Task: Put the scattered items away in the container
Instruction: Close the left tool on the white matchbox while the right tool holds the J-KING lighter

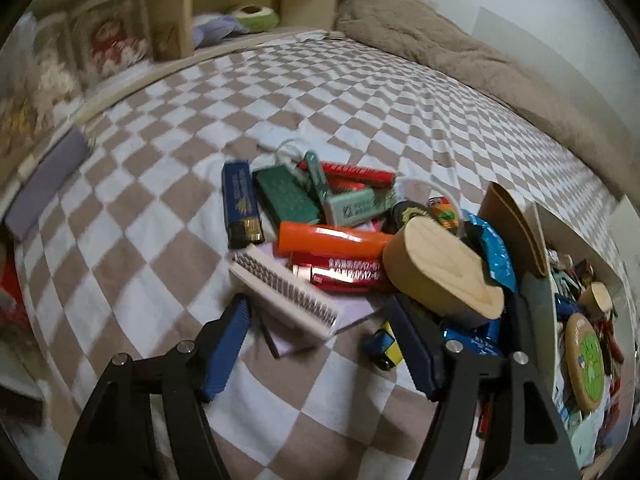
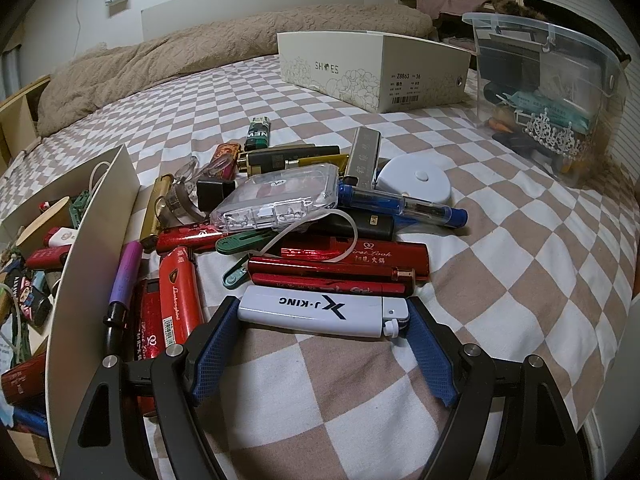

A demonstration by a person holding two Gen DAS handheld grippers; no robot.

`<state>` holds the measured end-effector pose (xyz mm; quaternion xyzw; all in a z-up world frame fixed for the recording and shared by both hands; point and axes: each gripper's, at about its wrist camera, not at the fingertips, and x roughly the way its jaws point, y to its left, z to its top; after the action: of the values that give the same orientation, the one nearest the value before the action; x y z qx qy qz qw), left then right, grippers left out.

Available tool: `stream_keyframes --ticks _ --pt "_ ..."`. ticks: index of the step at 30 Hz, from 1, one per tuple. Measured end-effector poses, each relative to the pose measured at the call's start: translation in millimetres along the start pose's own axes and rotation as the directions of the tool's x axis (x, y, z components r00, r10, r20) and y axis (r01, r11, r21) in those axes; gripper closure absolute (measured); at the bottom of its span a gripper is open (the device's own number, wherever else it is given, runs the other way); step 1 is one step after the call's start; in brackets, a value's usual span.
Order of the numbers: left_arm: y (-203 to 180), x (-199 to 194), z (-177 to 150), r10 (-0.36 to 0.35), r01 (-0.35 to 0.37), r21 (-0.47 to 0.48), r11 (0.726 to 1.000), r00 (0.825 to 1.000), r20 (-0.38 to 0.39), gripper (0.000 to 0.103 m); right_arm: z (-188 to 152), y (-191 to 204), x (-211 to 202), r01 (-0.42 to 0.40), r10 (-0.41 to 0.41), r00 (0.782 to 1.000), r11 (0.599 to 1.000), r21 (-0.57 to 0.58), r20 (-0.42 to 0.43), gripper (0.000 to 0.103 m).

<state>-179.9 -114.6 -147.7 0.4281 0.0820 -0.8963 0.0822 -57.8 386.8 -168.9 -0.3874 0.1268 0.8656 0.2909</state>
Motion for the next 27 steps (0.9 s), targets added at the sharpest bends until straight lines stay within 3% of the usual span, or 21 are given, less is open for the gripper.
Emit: stream_keyframes --ticks 5,10,14,17,19,22,25,27 --pt "8.5 -14.2 14.4 0.066 -0.072 0.154 0.985 0.997 0.043 0.013 0.0 0.9 0.1 0.002 -0.002 1.000 1.000 -0.001 -0.001 0.020" --pt "6.1 -2.9 8.6 0.122 -0.120 0.313 0.942 0.992 0.012 0.011 0.6 0.7 1.4 0.005 -0.005 1.000 1.000 -0.004 -0.002 0.020" --pt "3.4 13.1 -1.6 0.122 -0.095 0.360 0.928 0.991 -0.053 0.009 0.5 0.9 1.4 0.005 -0.005 1.000 1.000 -0.004 -0.002 0.020" --pt "-0.5 13.2 -0.1 0.115 -0.090 0.391 0.916 0.992 -0.041 0.009 0.6 0.9 1.4 0.006 -0.006 1.000 1.000 -0.004 -0.002 0.020" --pt "-4.3 9.4 3.9 0.104 -0.093 0.456 0.885 0.995 0.002 0.009 0.6 0.9 1.3 0.006 -0.006 1.000 1.000 -0.004 -0.002 0.020" --pt "-8.7 6.2 7.4 0.100 -0.114 0.592 0.798 0.993 0.056 0.009 0.6 0.9 1.1 0.005 -0.005 1.000 1.000 -0.003 -0.002 0.020" --pt "-5.6 6.7 10.9 0.073 -0.075 0.653 0.753 0.997 0.031 0.009 0.6 1.0 1.1 0.008 -0.008 1.000 1.000 -0.004 -0.002 0.020" --pt "-2.9 7.8 13.7 0.046 -0.034 0.664 0.747 0.999 -0.001 0.009 0.5 0.8 1.3 0.008 -0.008 1.000 1.000 -0.004 -0.002 0.020"
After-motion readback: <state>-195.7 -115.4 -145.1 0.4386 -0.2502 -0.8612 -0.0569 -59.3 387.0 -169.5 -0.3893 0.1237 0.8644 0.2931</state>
